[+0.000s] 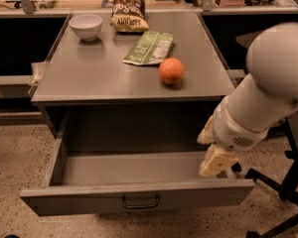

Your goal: Close top drawer

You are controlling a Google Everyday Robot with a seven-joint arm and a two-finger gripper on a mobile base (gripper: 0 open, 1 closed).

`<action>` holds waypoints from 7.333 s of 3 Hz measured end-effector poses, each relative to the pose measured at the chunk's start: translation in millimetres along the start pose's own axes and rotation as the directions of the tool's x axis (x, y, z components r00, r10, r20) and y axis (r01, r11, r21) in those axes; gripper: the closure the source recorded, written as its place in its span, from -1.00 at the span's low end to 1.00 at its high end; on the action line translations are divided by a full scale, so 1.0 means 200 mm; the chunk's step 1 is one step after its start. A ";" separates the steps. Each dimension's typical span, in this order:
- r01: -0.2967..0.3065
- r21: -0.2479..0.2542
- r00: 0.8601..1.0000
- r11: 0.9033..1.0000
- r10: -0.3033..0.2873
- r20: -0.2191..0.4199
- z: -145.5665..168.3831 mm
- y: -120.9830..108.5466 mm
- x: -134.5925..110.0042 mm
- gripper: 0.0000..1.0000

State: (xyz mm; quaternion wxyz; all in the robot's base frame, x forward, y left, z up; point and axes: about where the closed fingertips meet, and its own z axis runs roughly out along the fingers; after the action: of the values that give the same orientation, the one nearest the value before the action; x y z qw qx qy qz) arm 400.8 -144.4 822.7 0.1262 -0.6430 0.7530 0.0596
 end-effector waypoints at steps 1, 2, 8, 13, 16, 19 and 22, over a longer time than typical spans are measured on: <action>0.034 -0.098 0.999 0.995 -0.037 -0.024 0.34 0.16 0.08 0.47; 0.066 -0.152 0.997 0.986 -0.070 -0.026 0.45 0.27 0.13 0.93; 0.039 -0.100 0.999 0.994 -0.040 -0.008 0.82 0.31 0.06 -0.61; 0.045 0.058 0.977 0.997 -0.056 0.208 1.00 0.19 0.18 0.44; -0.016 0.169 0.807 0.985 -0.087 0.584 1.07 -0.12 0.17 1.00; -0.102 0.024 0.742 0.995 0.060 0.668 1.12 -0.20 0.15 1.00; -0.128 0.113 0.719 0.985 0.014 0.695 1.11 -0.38 0.05 0.68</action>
Offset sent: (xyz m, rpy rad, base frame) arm -0.0688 0.0048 -0.1294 -0.0149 0.1925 0.1656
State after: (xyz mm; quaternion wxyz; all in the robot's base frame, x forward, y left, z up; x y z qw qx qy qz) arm 498.8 -110.0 612.8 0.4443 -0.5333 0.6778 0.2422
